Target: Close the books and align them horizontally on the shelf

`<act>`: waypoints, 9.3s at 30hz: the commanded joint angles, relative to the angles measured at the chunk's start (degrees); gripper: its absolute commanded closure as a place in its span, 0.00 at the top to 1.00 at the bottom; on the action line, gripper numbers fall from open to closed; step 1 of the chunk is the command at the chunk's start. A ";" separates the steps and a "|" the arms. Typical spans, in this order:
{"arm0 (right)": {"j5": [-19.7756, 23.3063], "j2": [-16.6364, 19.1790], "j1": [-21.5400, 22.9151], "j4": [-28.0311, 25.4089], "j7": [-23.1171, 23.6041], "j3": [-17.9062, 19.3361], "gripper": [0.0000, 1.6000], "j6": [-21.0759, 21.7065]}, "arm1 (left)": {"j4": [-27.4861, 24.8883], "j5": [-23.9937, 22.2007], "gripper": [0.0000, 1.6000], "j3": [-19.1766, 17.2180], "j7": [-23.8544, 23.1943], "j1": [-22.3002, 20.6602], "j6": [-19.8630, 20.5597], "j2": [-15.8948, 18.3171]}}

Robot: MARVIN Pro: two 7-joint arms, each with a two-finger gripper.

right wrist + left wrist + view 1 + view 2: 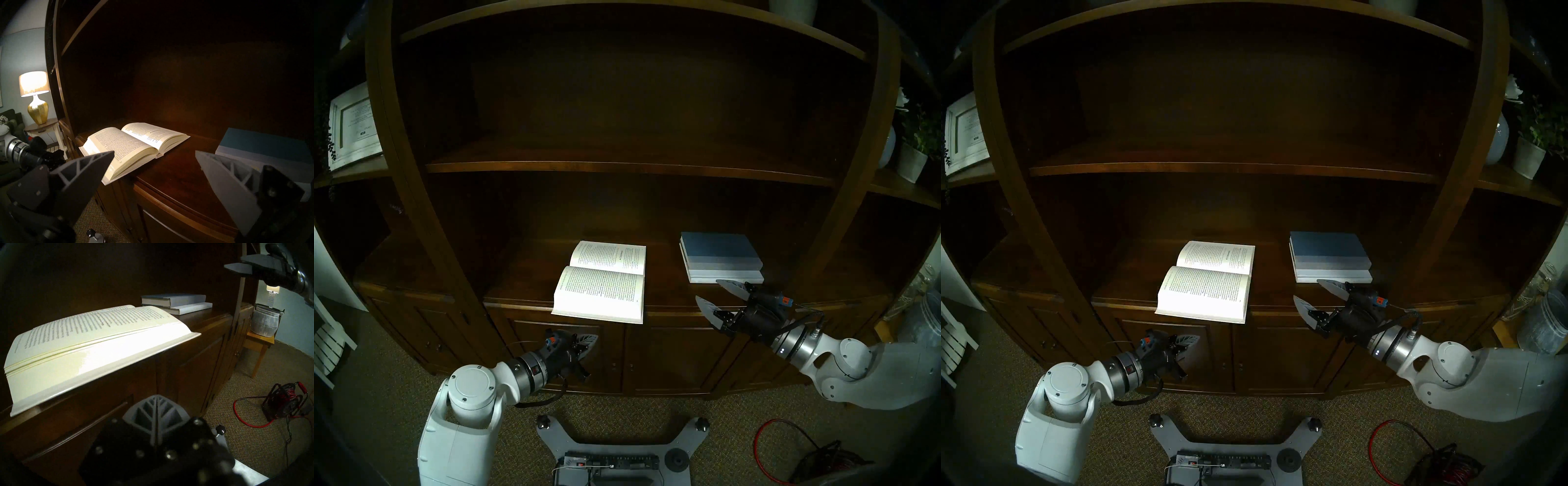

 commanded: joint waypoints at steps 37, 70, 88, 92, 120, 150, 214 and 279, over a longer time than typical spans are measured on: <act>6.80 0.38 -6.29 5.20 18.23 4.95 1.00 -15.63 | 2.18 0.48 0.00 -1.41 8.39 -12.62 7.22 -6.79; 15.15 0.38 -10.13 6.76 29.05 9.48 1.00 -15.63 | -6.19 -0.42 0.00 -3.89 10.10 -14.80 5.16 -9.06; 18.36 0.38 -12.05 7.45 33.11 11.21 1.00 -15.63 | 9.35 5.33 0.00 0.05 21.00 -24.16 -0.61 -9.67; 18.94 0.38 -12.29 7.56 33.83 11.47 1.00 -15.63 | 9.27 5.26 0.00 -0.20 22.46 -25.00 -1.33 -9.58; 25.75 0.38 -16.47 8.57 42.17 16.00 1.00 -15.63 | -1.23 -2.91 0.00 -3.67 11.22 -12.13 -4.62 -10.32; 29.59 0.38 -24.53 8.37 45.18 23.98 1.00 -15.63 | 10.64 0.73 1.00 8.21 22.69 -20.32 -1.60 -10.13; 29.78 0.38 -40.43 7.15 45.19 39.88 1.00 -15.63 | 19.93 -9.06 1.00 27.41 58.64 -32.05 14.01 -11.01; 26.56 0.39 -40.49 7.04 41.75 39.49 1.00 -15.63 | -10.34 -20.36 1.00 -7.95 28.85 4.59 -4.40 19.59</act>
